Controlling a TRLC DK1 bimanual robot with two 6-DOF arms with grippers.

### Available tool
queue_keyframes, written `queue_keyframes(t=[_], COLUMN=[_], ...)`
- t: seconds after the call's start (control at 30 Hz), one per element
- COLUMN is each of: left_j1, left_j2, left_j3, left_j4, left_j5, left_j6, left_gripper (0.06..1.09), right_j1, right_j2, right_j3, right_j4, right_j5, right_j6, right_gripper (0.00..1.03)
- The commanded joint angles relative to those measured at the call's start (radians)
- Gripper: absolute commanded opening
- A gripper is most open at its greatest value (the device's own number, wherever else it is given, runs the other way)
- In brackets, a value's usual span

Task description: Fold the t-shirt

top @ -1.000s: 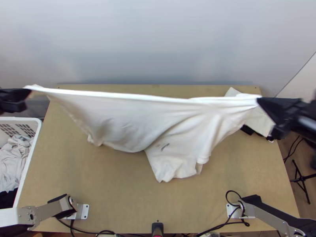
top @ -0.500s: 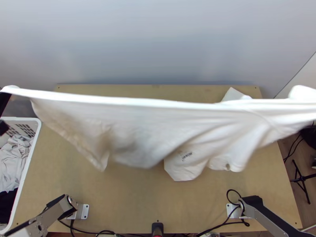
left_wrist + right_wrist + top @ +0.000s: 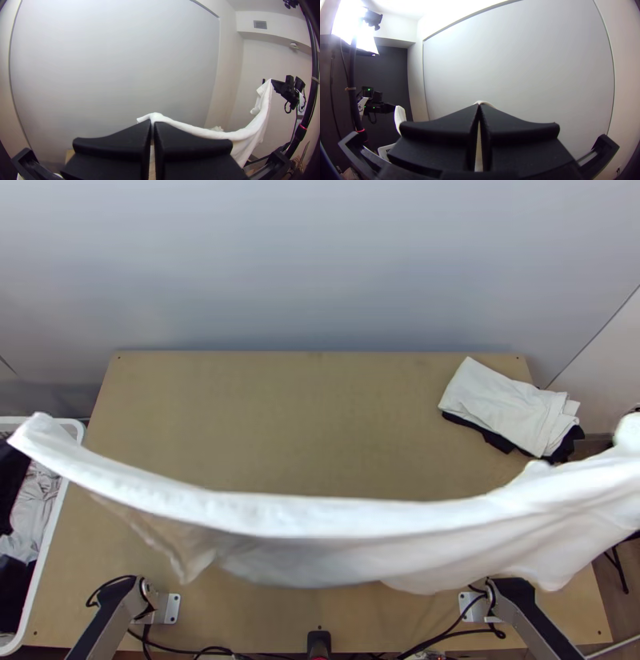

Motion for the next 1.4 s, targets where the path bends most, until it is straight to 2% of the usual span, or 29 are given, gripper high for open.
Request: queue_keyframes(t=[0.0,0.07,0.13,0.23,0.33,0.43,0.53,0.63,0.7,0.8,0.93,1.07,1.17,1.37], left_j1=[-0.076,-0.073,-0.048,-0.027,-0.074,-0.130,-0.182,-0.228,-0.255,-0.269,-0.277,-0.278,-0.282,-0.289], left_j2=[-0.126,-0.180,-0.158,-0.091,0.023,0.189,0.388,0.584,0.702,0.847,1.005,1.133,1.184,1.262], left_j3=[-0.340,-0.655,-0.868,-1.074,-1.203,-1.250,-1.221,-1.150,-1.084,-0.957,-0.767,-0.621,-0.557,-0.436], left_j4=[0.123,0.347,0.483,0.633,0.802,0.949,1.017,1.064,1.066,1.048,0.968,0.894,0.851,0.742], left_j5=[-0.088,-0.123,-0.122,-0.071,-0.071,-0.100,-0.139,-0.185,-0.214,-0.240,-0.301,-0.361,-0.387,-0.442], left_j6=[0.046,0.053,0.072,0.098,0.038,0.030,0.049,0.061,0.069,0.062,0.065,0.069,0.079,0.098], left_gripper=[0.10,0.10,0.10,0.10,0.10,0.10,0.10,0.10,0.10,0.10,0.10,0.10,0.10,0.10], right_j1=[-0.042,-0.034,-0.018,0.015,0.010,-0.004,-0.004,0.028,0.053,0.085,0.093,0.093,0.093,0.127], right_j2=[-0.119,-0.123,-0.088,0.024,0.159,0.348,0.526,0.710,0.834,0.969,1.119,1.210,1.296,1.334], right_j3=[-0.391,-0.615,-0.810,-1.040,-1.178,-1.181,-1.115,-0.999,-0.910,-0.785,-0.591,-0.463,-0.368,-0.331], right_j4=[0.175,0.284,0.401,0.542,0.705,0.787,0.810,0.800,0.781,0.772,0.712,0.680,0.597,0.530], right_j5=[-0.056,-0.054,-0.054,-0.042,-0.014,-0.011,-0.010,-0.008,0.004,0.091,0.142,0.231,0.239,0.259], right_j6=[0.014,0.016,0.013,-0.075,-0.147,-0.181,-0.251,-0.279,-0.300,-0.339,-0.337,-0.340,-0.348,-0.342], right_gripper=[0.03,0.03,0.03,0.03,0.03,0.03,0.03,0.03,0.03,0.03,0.03,0.03,0.03,0.03])
